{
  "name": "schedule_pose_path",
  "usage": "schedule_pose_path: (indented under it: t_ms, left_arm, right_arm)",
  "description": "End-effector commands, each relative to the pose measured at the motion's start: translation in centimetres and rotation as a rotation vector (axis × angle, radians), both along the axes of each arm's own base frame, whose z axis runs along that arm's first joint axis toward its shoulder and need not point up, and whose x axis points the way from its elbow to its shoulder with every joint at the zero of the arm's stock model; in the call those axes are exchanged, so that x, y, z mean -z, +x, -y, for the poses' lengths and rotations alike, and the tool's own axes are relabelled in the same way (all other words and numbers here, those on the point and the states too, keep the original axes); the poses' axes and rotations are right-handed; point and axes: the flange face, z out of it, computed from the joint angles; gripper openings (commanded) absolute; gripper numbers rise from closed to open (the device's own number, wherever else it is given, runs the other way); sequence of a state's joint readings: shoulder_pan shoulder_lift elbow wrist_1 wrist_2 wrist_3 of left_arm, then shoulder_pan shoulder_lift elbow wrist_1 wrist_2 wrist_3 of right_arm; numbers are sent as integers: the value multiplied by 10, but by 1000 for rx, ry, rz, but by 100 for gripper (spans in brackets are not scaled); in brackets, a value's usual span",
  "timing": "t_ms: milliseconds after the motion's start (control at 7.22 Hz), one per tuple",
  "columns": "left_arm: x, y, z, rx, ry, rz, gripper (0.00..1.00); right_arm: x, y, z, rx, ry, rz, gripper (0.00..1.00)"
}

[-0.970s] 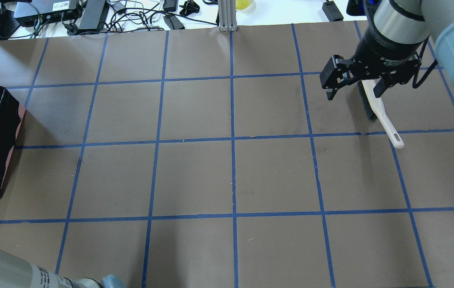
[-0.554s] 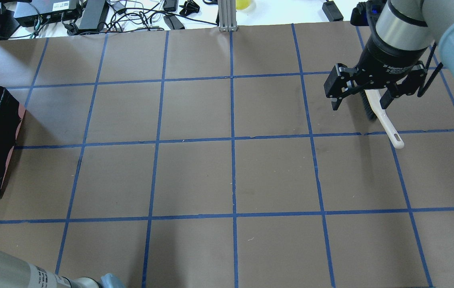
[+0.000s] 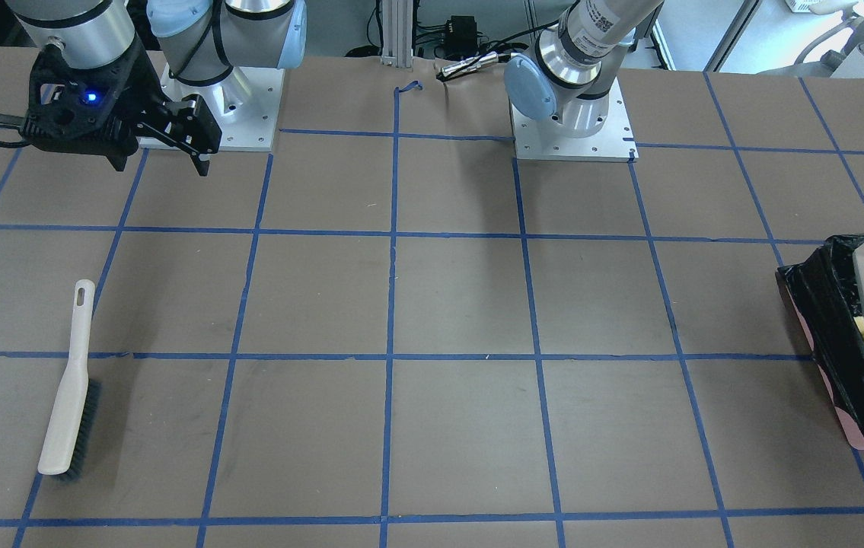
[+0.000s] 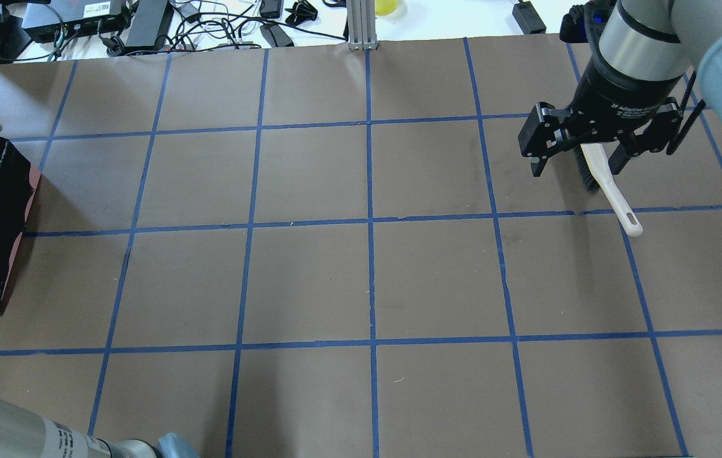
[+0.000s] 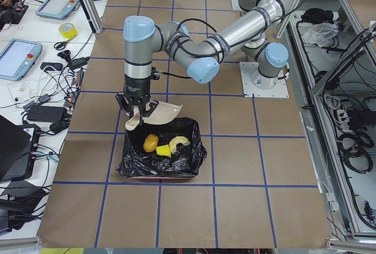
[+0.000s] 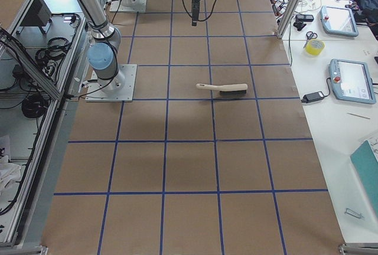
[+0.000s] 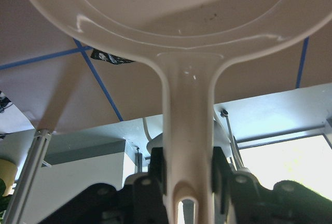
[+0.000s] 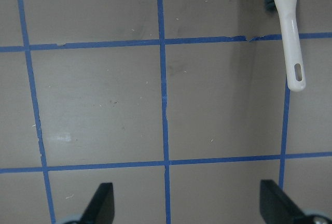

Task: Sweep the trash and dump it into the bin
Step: 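Hold the dustpan over the bin while the right gripper releases the brush, then bring the empty dustpan back and set it on the table with the left gripper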

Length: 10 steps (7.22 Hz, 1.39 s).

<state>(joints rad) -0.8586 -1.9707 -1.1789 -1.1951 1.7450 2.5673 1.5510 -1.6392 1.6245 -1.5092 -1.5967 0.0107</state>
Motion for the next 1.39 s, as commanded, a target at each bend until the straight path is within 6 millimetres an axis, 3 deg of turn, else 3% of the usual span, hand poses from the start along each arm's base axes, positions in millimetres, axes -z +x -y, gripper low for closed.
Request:
schedule_pose_path:
  t_ms: [0,416,693,970,1247]
  left_arm:
    - [22,-51,30,55,-11,-190,0]
    - [39,-145,70,34,13,-265,0]
    - [87,-190,91,-109,54,-415,0]
    - [131,-245,118,-89,115,-425,0]
    - [169,-280,129,-136,160,-441,0]
  right_arm:
    - [0,0,0,-6,-1,-3,100]
    - [-2,-1,3,-5,-22,-3,100]
    - [-2,-1,3,-3,-27,-4,100]
    - [-3,-1,3,-3,-28,-4,100]
    - [-2,-1,4,-3,-28,-1,100]
